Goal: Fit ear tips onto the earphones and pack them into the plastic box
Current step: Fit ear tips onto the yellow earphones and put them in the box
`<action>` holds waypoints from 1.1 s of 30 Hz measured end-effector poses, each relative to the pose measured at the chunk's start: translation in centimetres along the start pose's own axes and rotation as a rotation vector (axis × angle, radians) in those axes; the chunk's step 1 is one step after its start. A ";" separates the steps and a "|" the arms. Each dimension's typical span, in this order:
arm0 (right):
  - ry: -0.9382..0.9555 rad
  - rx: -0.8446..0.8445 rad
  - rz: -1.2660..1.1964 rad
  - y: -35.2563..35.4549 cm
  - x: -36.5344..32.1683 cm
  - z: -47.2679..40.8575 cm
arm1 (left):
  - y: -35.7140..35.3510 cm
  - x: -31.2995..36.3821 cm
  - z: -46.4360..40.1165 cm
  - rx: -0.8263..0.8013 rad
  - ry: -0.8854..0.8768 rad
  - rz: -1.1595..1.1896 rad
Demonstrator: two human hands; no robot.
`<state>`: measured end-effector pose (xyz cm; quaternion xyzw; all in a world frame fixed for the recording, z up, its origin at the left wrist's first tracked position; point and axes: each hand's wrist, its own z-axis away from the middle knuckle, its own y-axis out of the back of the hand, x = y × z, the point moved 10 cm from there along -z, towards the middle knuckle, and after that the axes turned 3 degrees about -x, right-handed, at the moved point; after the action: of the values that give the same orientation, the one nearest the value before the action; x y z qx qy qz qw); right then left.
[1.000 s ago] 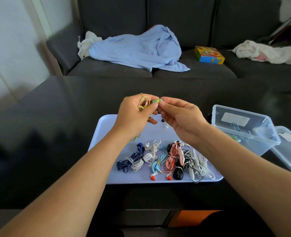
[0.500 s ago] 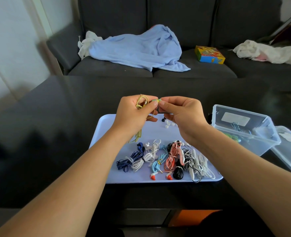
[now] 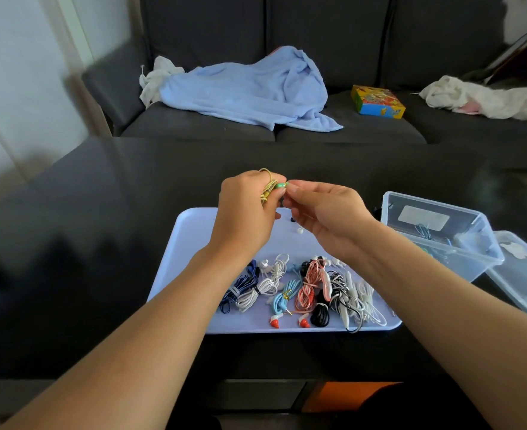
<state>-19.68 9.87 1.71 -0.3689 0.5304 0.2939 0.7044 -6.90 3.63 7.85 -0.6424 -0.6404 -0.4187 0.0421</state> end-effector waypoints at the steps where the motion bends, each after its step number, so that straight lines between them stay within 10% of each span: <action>1: -0.045 -0.021 -0.058 -0.3 0.3 0.0 | 0.0 0.1 0.0 0.002 -0.005 0.013; 11: -0.165 -0.122 -0.304 -1.4 0.9 0.5 | 0.5 -1.0 0.1 -0.001 0.145 0.263; 20: 0.409 -0.072 0.405 -0.2 -4.0 1.5 | -1.3 -3.2 1.0 -0.158 0.468 0.626; 33: 0.752 -0.191 0.597 -1.4 -7.0 2.9 | -3.1 -3.8 2.7 -0.381 0.828 0.974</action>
<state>-18.88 11.39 9.20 -0.3444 0.8012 0.3769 0.3120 -7.61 2.79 2.34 -0.6406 -0.1229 -0.6698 0.3548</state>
